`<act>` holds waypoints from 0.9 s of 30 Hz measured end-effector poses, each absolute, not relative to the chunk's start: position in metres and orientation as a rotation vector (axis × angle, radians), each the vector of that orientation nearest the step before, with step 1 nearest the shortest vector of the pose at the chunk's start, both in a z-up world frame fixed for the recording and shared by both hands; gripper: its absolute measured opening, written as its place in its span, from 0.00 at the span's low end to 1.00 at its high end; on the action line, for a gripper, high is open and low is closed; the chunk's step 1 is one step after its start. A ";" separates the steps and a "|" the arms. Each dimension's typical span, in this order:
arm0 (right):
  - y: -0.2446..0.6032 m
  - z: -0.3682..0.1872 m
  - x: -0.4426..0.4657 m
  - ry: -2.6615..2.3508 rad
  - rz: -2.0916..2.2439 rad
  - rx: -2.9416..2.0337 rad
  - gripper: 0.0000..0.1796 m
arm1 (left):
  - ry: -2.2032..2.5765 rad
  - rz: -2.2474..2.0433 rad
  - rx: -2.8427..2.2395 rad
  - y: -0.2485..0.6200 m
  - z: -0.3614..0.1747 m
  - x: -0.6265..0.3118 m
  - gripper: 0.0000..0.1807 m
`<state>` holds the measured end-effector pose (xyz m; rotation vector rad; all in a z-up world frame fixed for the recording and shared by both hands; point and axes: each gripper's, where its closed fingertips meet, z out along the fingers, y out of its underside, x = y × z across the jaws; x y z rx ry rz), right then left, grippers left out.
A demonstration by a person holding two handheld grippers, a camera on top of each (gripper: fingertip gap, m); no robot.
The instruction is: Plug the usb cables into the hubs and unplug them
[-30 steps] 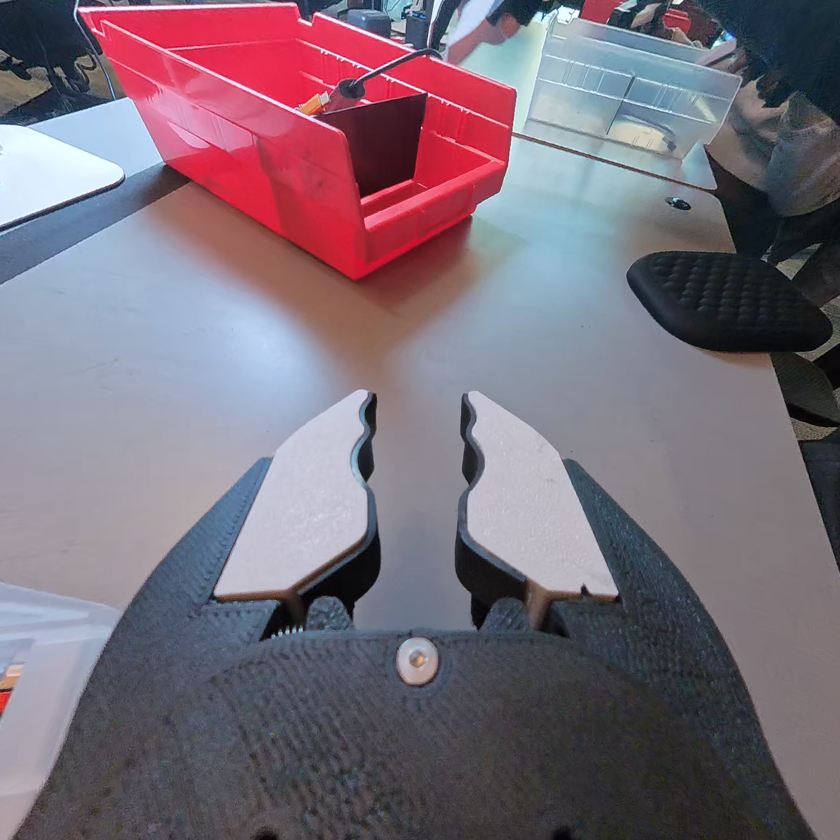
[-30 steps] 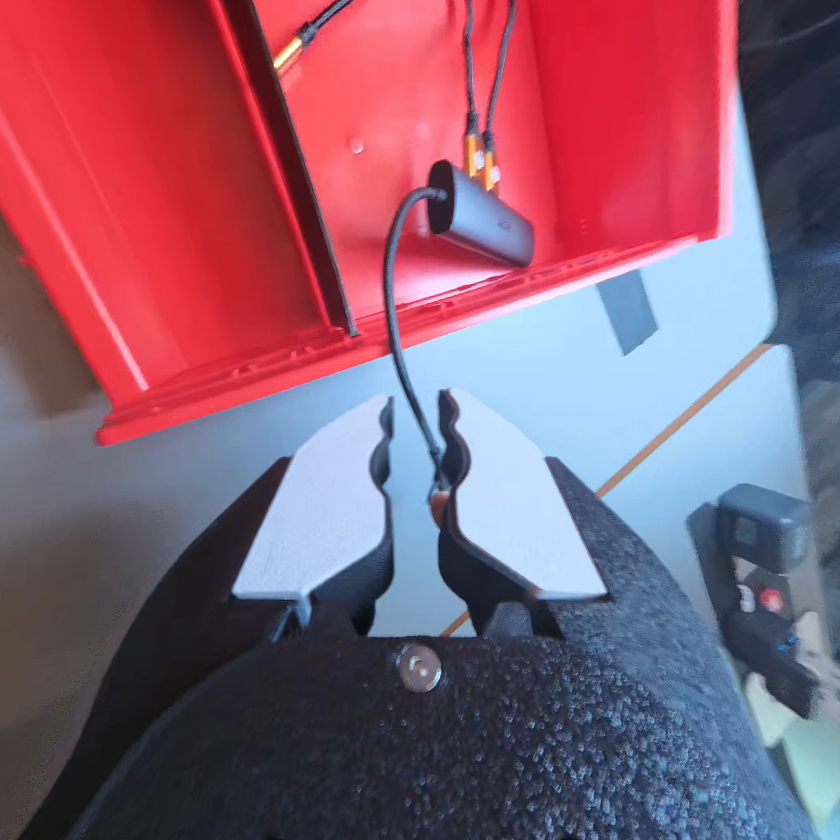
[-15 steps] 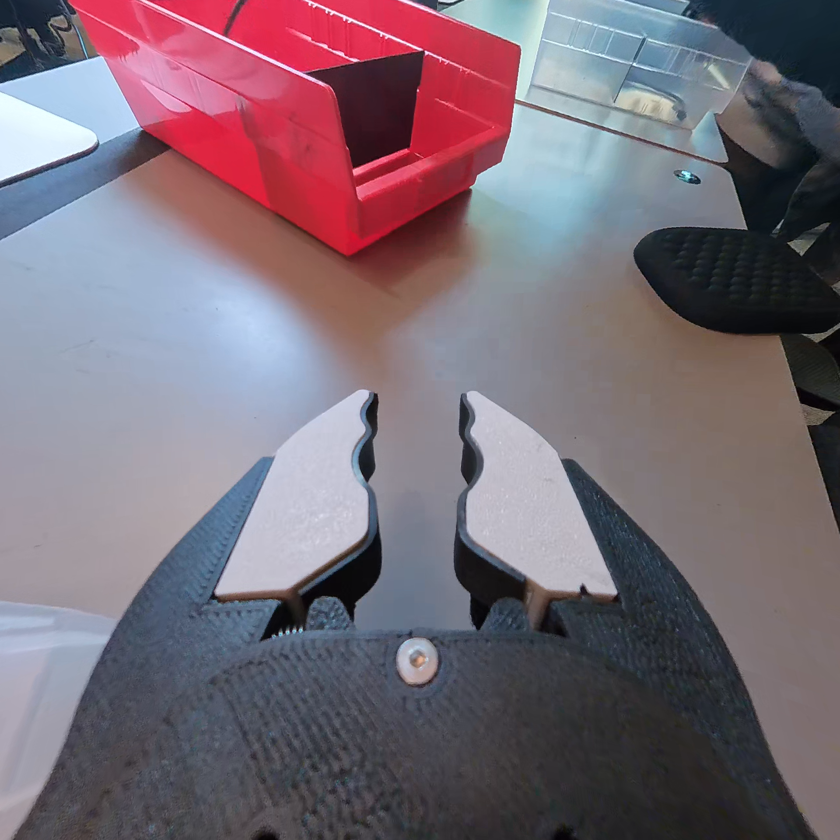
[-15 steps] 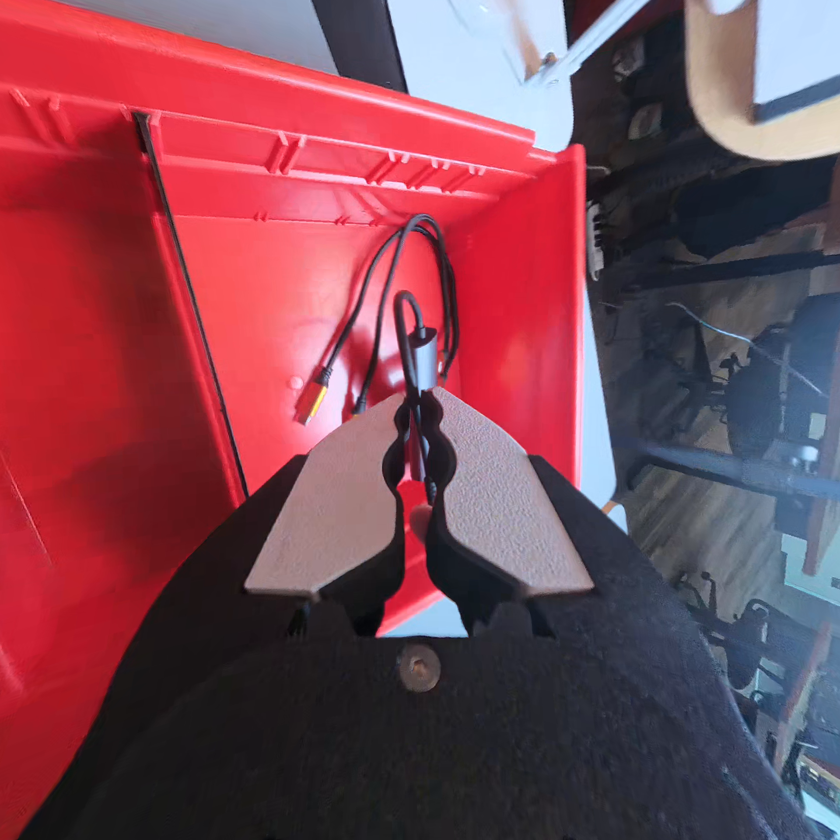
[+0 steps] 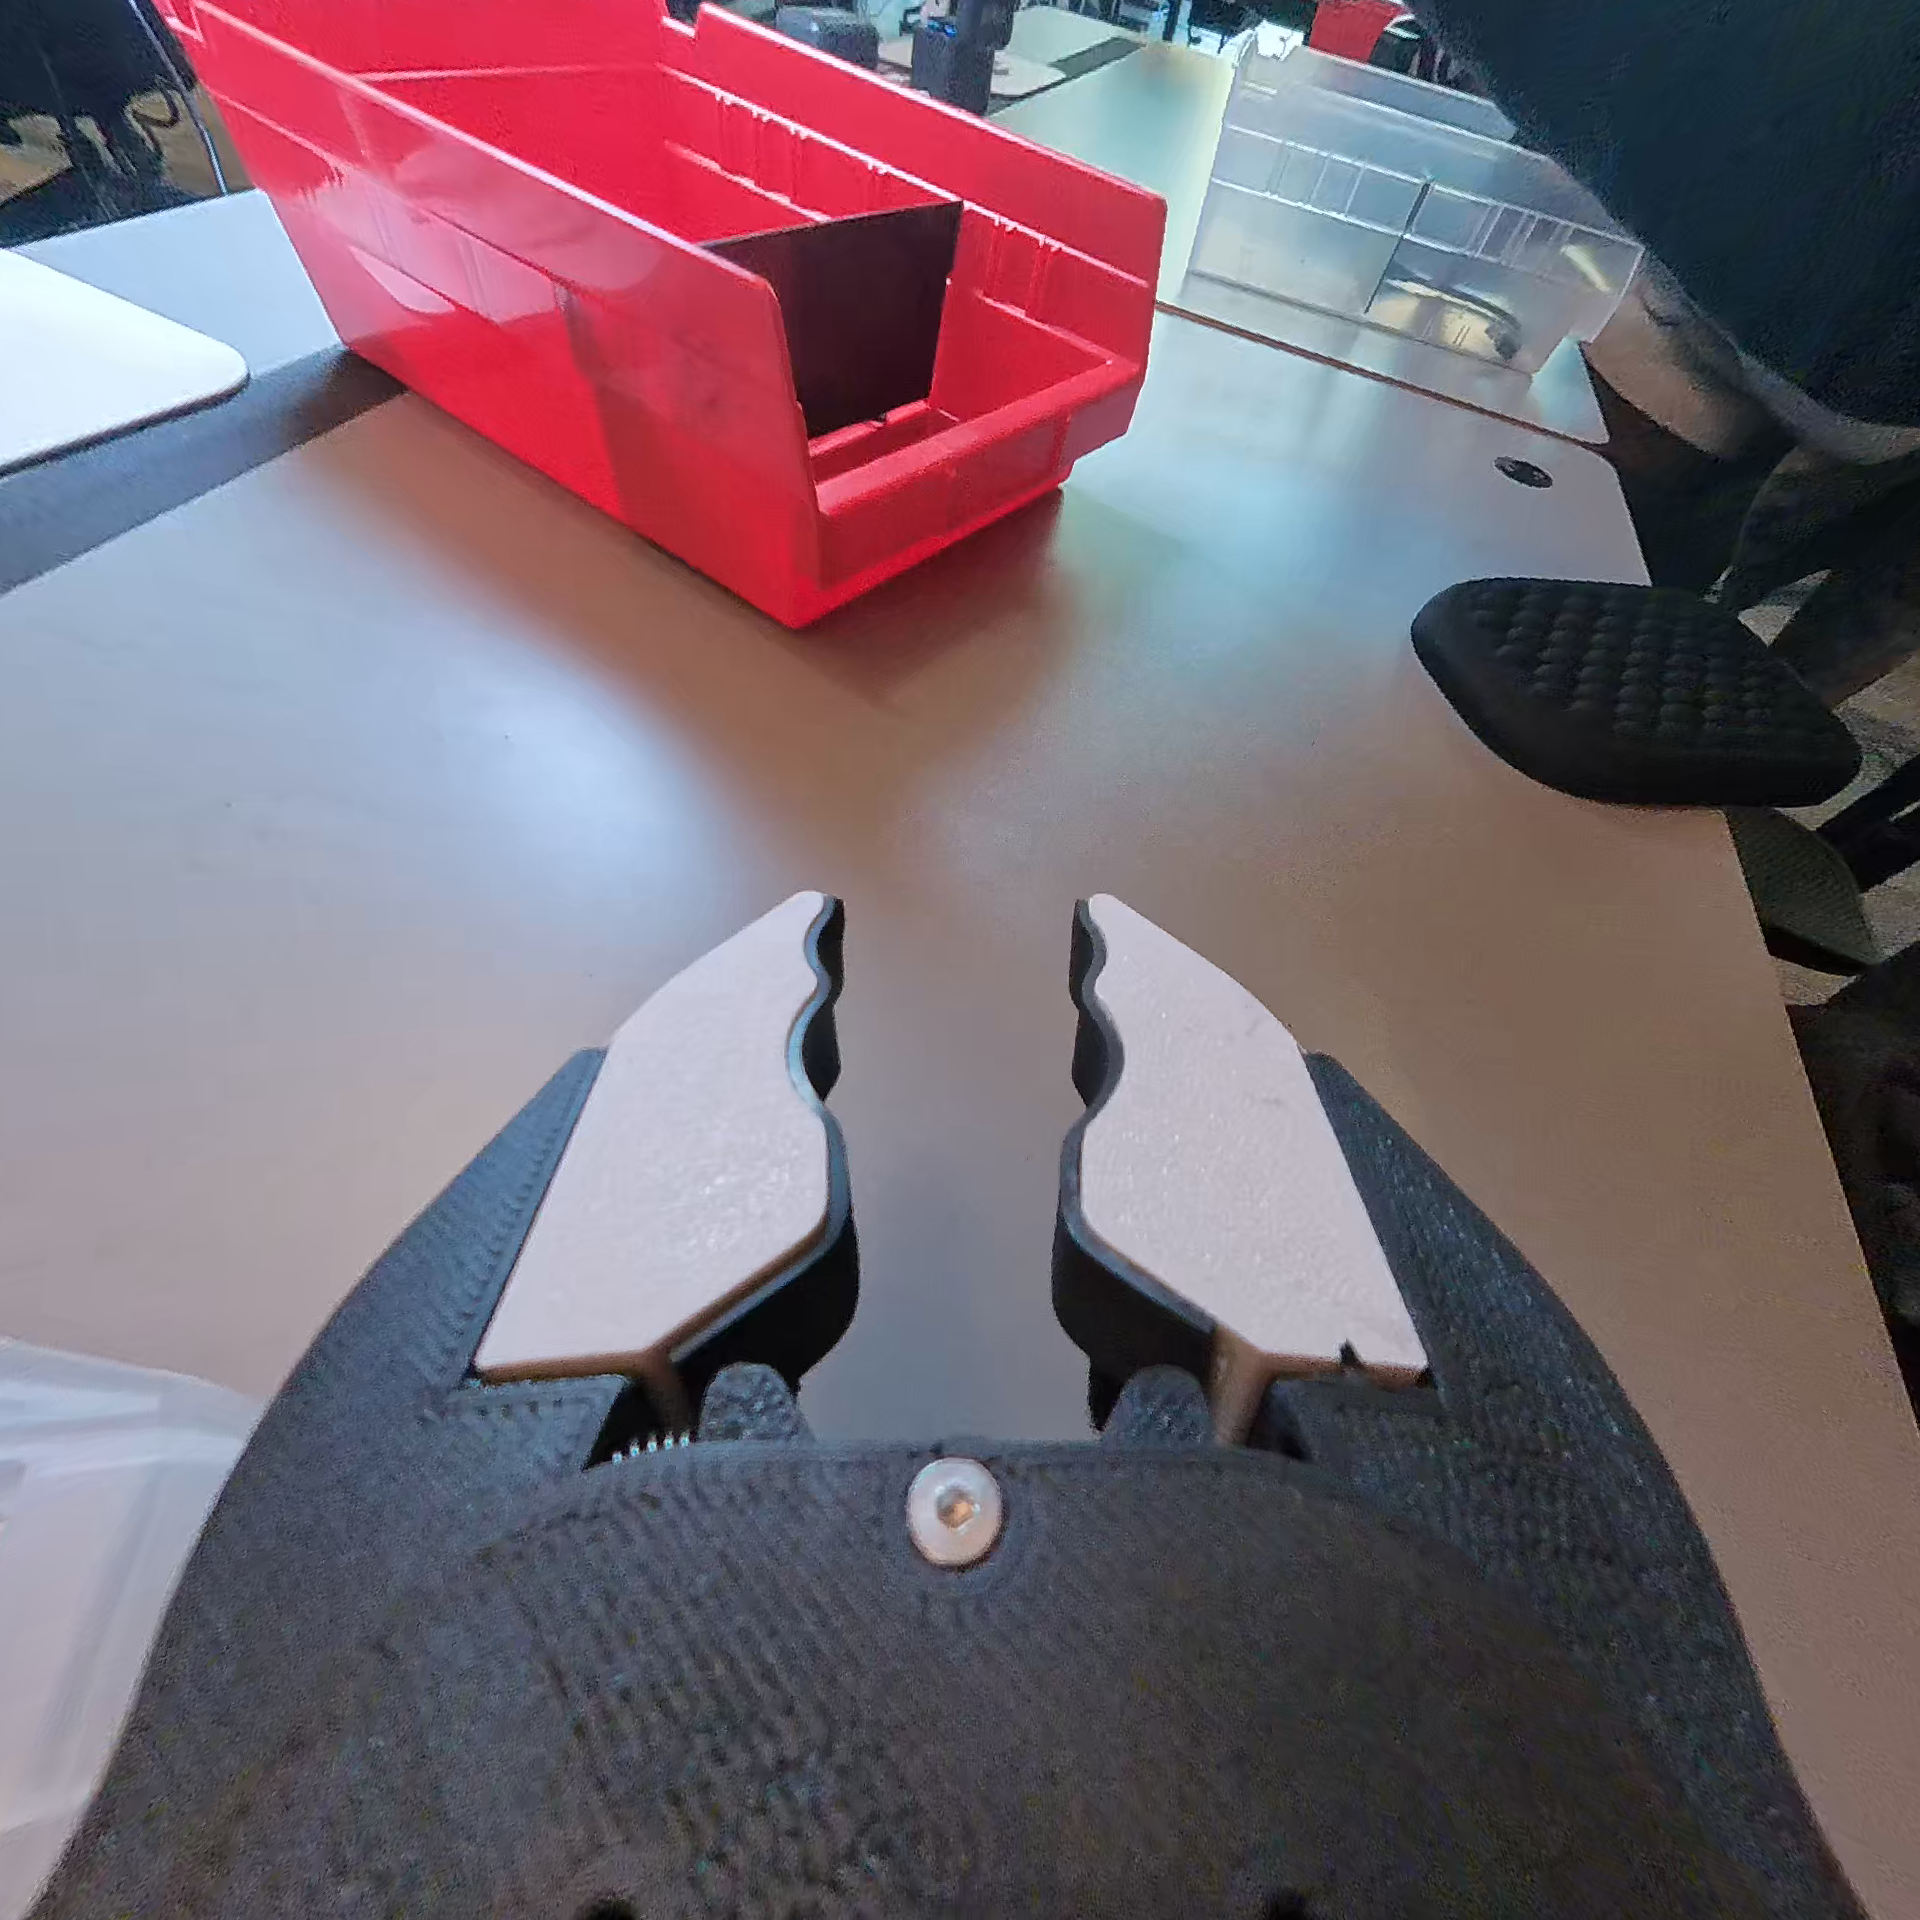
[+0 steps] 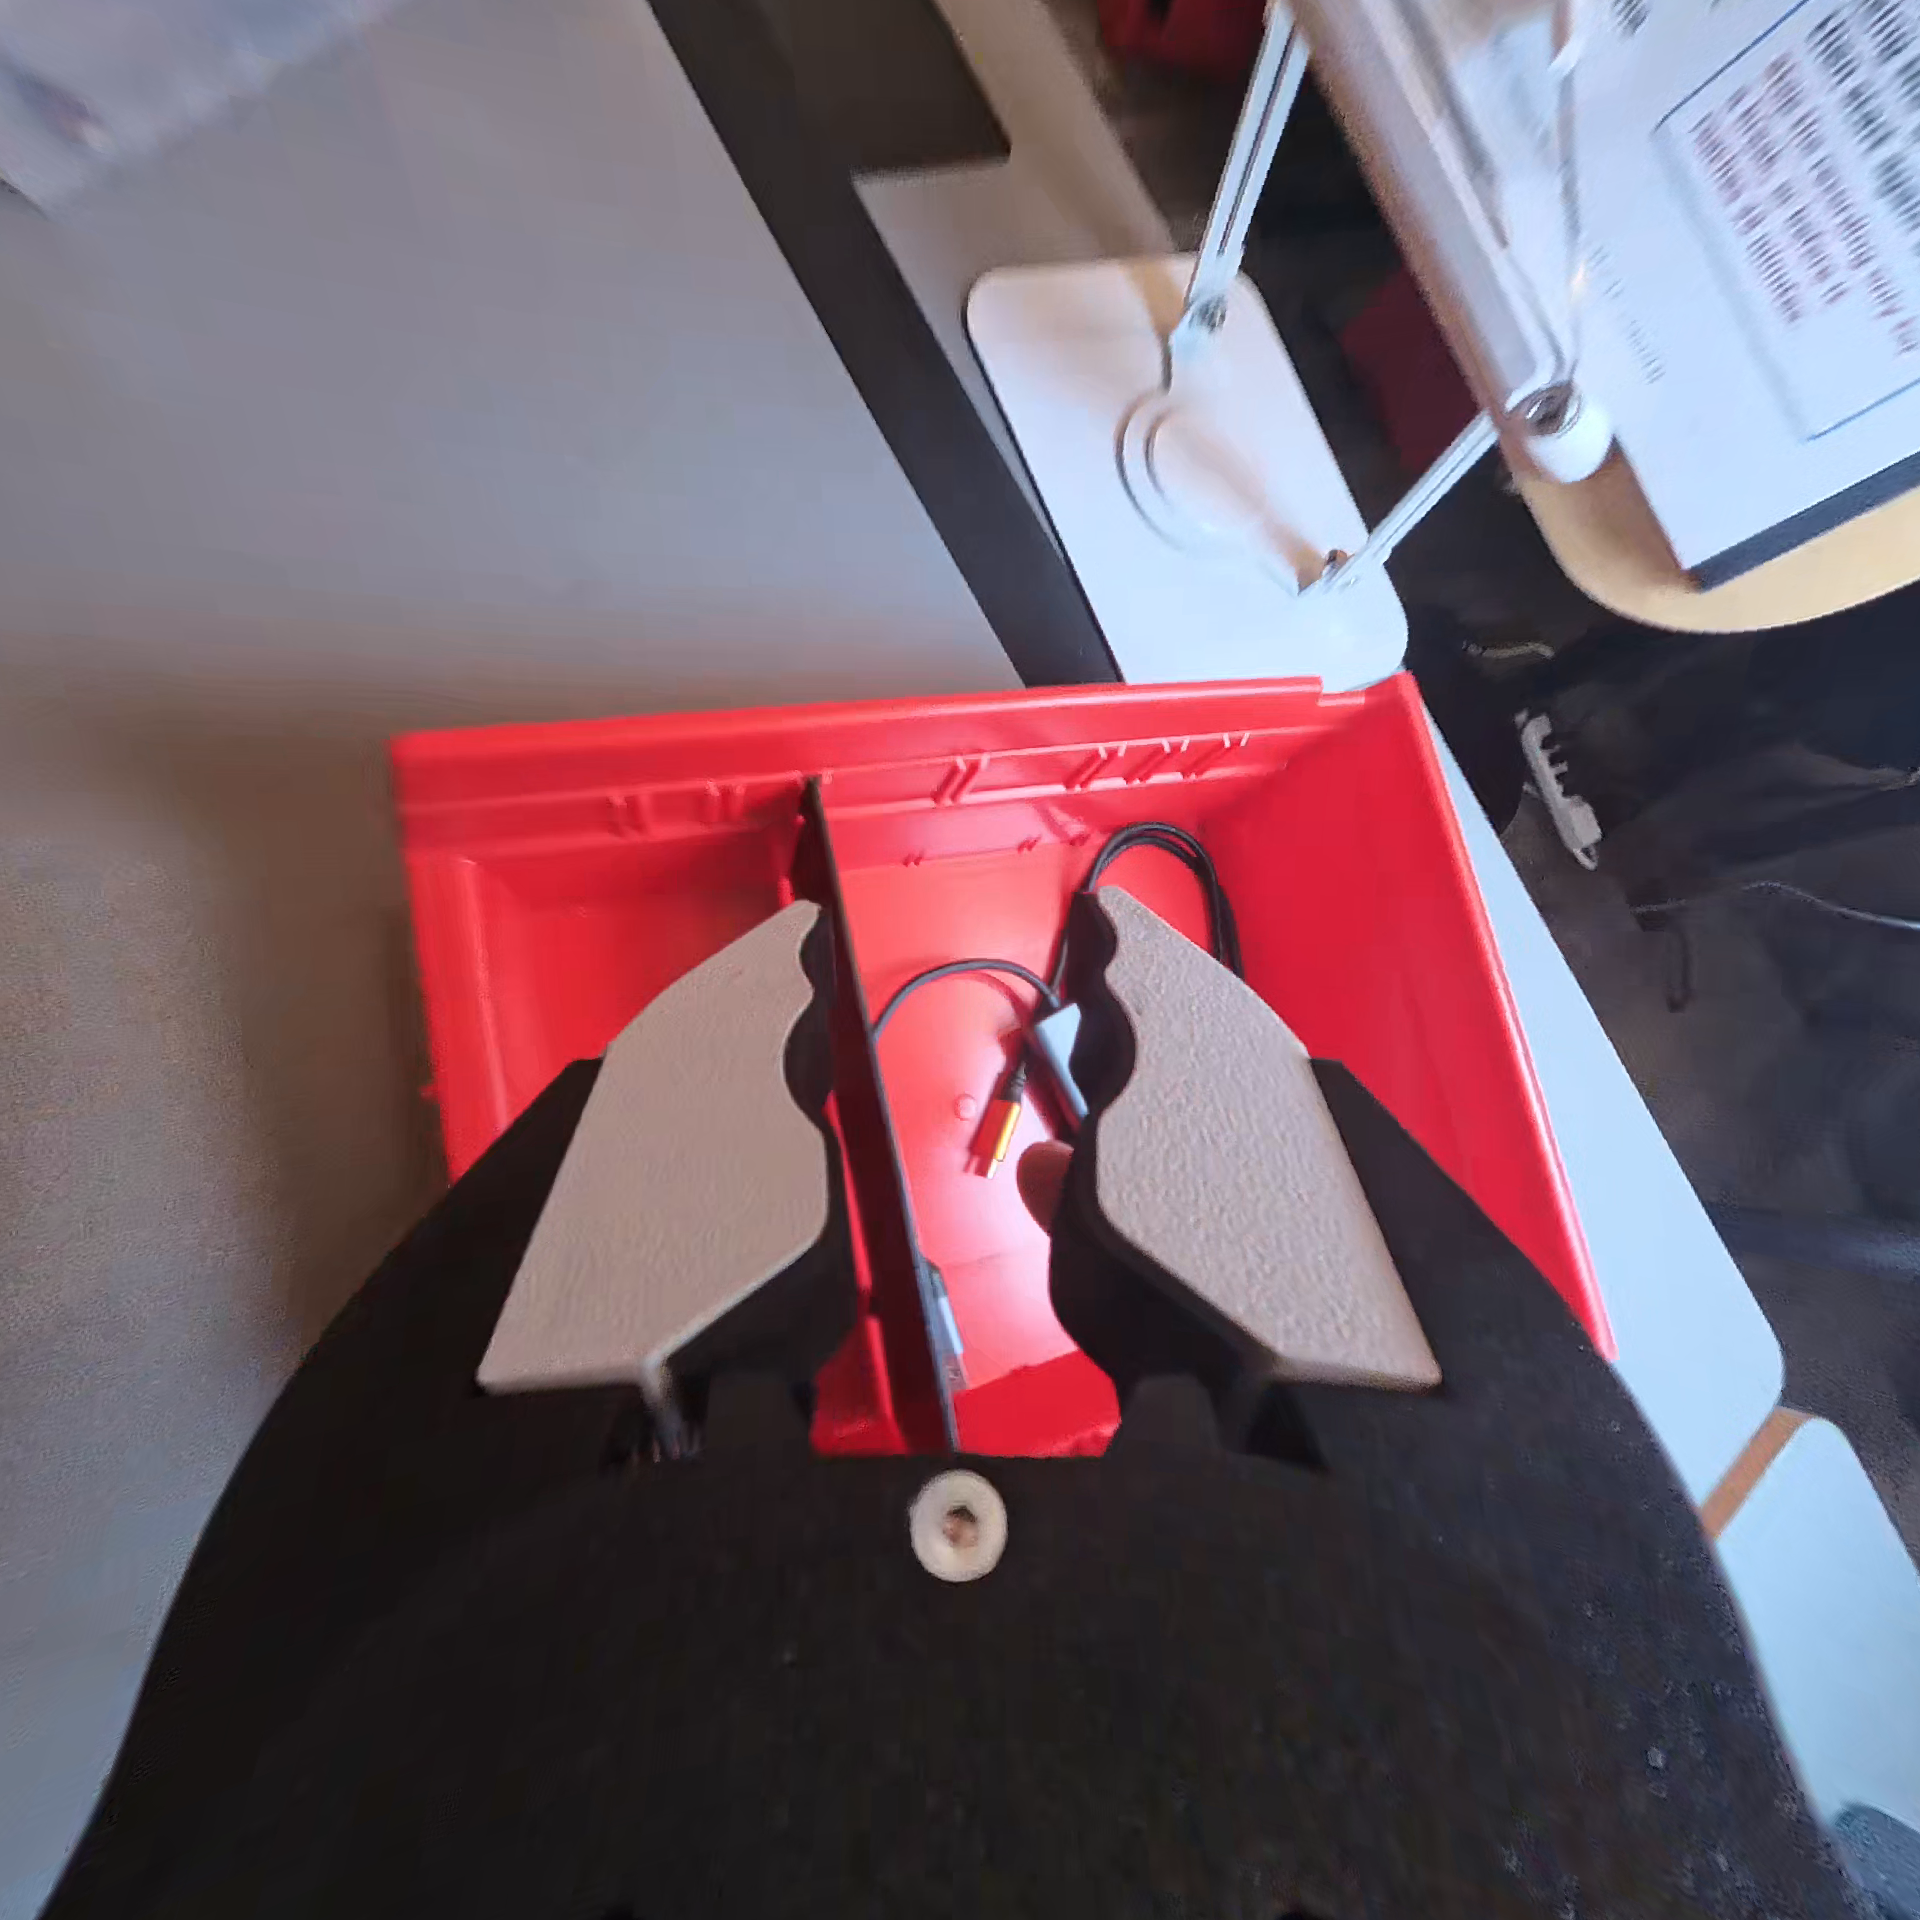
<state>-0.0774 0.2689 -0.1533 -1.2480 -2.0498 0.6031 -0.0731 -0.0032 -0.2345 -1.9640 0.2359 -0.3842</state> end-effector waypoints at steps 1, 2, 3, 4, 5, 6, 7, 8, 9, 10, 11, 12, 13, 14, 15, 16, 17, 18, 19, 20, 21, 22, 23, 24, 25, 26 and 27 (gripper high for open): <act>0.261 -0.145 -0.069 -2.011 0.652 -1.233 0.24 | 0.234 -0.375 -1.956 -0.003 -0.232 -0.074 0.23; 0.252 -0.139 -0.061 -1.974 0.694 -1.212 0.24 | 0.229 -0.364 -1.950 -0.003 -0.229 -0.075 0.24; 0.242 -0.134 -0.051 -1.935 0.730 -1.191 0.24 | 0.221 -0.352 -1.944 -0.004 -0.226 -0.077 0.24; 0.231 -0.131 -0.041 -1.898 0.772 -1.174 0.24 | 0.213 -0.339 -1.935 -0.004 -0.223 -0.080 0.24; 0.219 -0.130 -0.031 -1.852 0.820 -1.167 0.24 | 0.201 -0.322 -1.928 -0.005 -0.218 -0.083 0.24; 0.207 -0.130 -0.022 -1.799 0.874 -1.168 0.24 | 0.186 -0.296 -1.918 -0.007 -0.213 -0.088 0.23; 0.195 -0.131 -0.012 -1.746 0.928 -1.171 0.24 | 0.171 -0.267 -1.903 -0.008 -0.206 -0.094 0.23; 0.184 -0.132 -0.004 -1.682 0.972 -1.178 0.23 | 0.151 -0.235 -1.885 -0.011 -0.199 -0.102 0.23; 0.175 -0.134 0.005 -1.621 1.010 -1.188 0.23 | 0.126 -0.201 -1.867 -0.014 -0.190 -0.111 0.23; 0.165 -0.138 0.012 -1.563 1.044 -1.198 0.23 | 0.099 -0.165 -1.851 -0.017 -0.182 -0.121 0.23; 0.157 -0.141 0.019 -1.501 1.079 -1.209 0.23 | 0.069 -0.118 -1.842 -0.021 -0.174 -0.133 0.23; 0.150 -0.144 0.025 -1.444 1.111 -1.222 0.23 | 0.040 -0.061 -1.832 -0.026 -0.166 -0.147 0.23; 0.144 -0.148 0.029 -1.394 1.138 -1.236 0.23 | 0.008 -0.002 -1.819 -0.032 -0.157 -0.163 0.22; 0.140 -0.152 0.032 -1.354 1.156 -1.250 0.23 | -0.034 0.058 -1.812 -0.039 -0.147 -0.181 0.22; 0.136 -0.156 0.033 -1.329 1.165 -1.254 0.23 | -0.082 0.117 -1.819 -0.045 -0.140 -0.201 0.22; 0.133 -0.159 0.034 -1.313 1.159 -1.245 0.23 | -0.109 0.165 -1.834 -0.050 -0.132 -0.220 0.21; 0.131 -0.162 0.034 -1.299 1.151 -1.230 0.23 | -0.133 0.220 -1.855 -0.054 -0.126 -0.241 0.21; 0.131 -0.165 0.032 -1.290 1.141 -1.216 0.23 | -0.156 0.279 -1.889 -0.057 -0.122 -0.263 0.20; 0.130 -0.169 0.031 -1.285 1.130 -1.204 0.23 | -0.171 0.325 -1.942 -0.058 -0.120 -0.285 0.20; 0.128 -0.173 0.030 -1.292 1.126 -1.188 0.23 | -0.182 0.352 -2.018 -0.058 -0.123 -0.306 0.21; 0.126 -0.177 0.029 -1.307 1.116 -1.174 0.23 | -0.194 0.385 -2.103 -0.058 -0.128 -0.327 0.22; 0.125 -0.180 0.028 -1.321 1.097 -1.160 0.23 | -0.191 0.430 -2.181 -0.057 -0.133 -0.347 0.22; 0.124 -0.183 0.028 -1.336 1.076 -1.140 0.23 | -0.182 0.464 -2.258 -0.056 -0.141 -0.365 0.22; 0.124 -0.186 0.028 -1.346 1.054 -1.125 0.23 | -0.180 0.480 -2.348 -0.054 -0.151 -0.379 0.22; 0.124 -0.190 0.027 -1.355 1.038 -1.120 0.22 | -0.172 0.486 -2.440 -0.053 -0.164 -0.391 0.24; 0.124 -0.194 0.027 -1.370 1.032 -1.121 0.22 | -0.149 0.493 -2.526 -0.051 -0.178 -0.399 0.24; 0.124 -0.198 0.026 -1.379 1.021 -1.124 0.23 | -0.115 0.518 -2.607 -0.050 -0.191 -0.408 0.25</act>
